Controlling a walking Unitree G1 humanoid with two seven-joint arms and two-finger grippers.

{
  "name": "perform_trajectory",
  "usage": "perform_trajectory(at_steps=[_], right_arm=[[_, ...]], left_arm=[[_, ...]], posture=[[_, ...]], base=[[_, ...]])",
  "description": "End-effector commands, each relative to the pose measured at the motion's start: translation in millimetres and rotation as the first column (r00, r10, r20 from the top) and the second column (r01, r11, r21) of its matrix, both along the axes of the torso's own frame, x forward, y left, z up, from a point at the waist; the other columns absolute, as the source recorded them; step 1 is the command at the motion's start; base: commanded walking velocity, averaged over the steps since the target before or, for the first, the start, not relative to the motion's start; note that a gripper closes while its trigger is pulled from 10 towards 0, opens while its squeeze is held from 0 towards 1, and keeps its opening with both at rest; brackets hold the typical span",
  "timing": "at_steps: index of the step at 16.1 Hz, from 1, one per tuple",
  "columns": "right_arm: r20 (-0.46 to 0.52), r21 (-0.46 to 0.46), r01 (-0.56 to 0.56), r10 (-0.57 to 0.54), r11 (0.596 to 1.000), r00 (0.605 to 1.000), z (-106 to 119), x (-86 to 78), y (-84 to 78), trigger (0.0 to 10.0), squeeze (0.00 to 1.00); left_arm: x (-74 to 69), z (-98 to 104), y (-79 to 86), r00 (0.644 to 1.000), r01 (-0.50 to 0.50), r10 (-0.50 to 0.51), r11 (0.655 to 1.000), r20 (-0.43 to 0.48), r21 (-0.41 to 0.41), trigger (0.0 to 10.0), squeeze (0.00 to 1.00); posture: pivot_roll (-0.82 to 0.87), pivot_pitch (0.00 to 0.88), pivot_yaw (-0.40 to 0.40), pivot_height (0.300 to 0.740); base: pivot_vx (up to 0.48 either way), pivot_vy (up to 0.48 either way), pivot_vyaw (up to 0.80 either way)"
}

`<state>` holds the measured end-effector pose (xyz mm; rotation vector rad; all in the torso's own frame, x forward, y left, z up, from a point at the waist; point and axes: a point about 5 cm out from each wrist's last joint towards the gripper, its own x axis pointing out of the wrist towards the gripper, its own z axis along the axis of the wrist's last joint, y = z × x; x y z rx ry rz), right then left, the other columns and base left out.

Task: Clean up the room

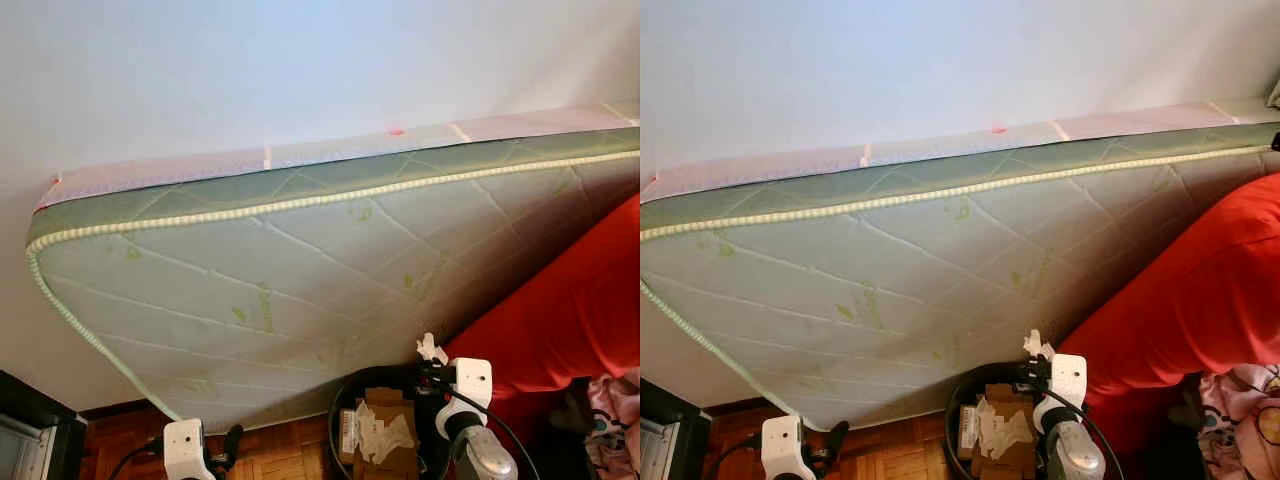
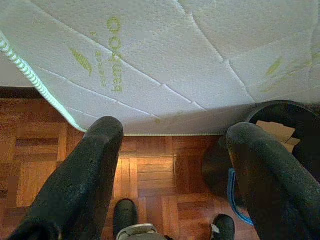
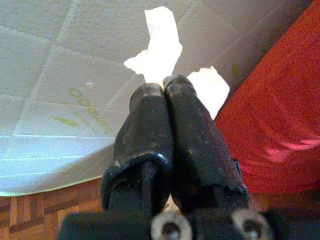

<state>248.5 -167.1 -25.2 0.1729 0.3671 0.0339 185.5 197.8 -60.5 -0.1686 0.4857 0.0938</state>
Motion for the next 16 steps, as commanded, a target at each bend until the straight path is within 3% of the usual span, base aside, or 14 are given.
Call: perform_trajectory(at_steps=[1,5,6,7,11,16], right_arm=[[-0.022,-0.016,-0.006,0.006,1.000,1.000,-0.9,0.3,-1.7,10.0,0.00],[-0.030,-0.017,-0.016,0.015,1.000,0.999,-1.9,-0.2,-0.3,10.0,0.00],[-0.025,-0.016,-0.005,0.004,1.000,1.000,-2.1,-1.1,-1.0,10.0,0.00],[-0.030,-0.019,-0.005,0.004,1.000,1.000,-2.6,-1.4,-1.1,10.0,0.00],[-0.051,-0.030,-0.006,0.004,1.000,0.999,-3.3,0.2,0.7,10.0,0.00],[-0.050,-0.021,-0.014,0.013,1.000,0.999,-3.1,1.3,4.2,10.0,0.00]], left_arm=[[-7.4,-3.2,-0.3,1.000,0.001,-0.001,1.000,-0.011,0.000,10.0,0.00],[-9.4,-3.8,0.2,1.000,-0.009,0.009,1.000,-0.012,0.006,10.0,0.00],[17.6,33.7,-10.1,0.965,0.006,-0.019,0.999,0.260,0.053,10.0,0.00],[21.9,46.2,-13.2,0.947,0.002,-0.022,0.998,0.321,0.063,10.0,0.00],[15.7,34.5,-3.8,0.965,-0.011,-0.008,0.998,0.263,0.069,10.0,0.00],[9.5,26.0,1.9,0.981,-0.014,0.002,0.998,0.195,0.063,10.0,0.00]], posture=[[0.00,0.096,-0.035,0.726],[0.01,0.118,-0.039,0.686],[0.01,0.129,-0.040,0.686],[0.01,0.135,-0.040,0.686],[0.01,0.149,-0.041,0.686],[0.02,0.163,-0.037,0.656]], base=[[0.000,0.000,0.00],[0.000,0.000,0.00],[0.000,0.000,0.00],[0.000,0.000,0.00],[0.000,0.000,0.00],[0.000,0.000,0.00]])
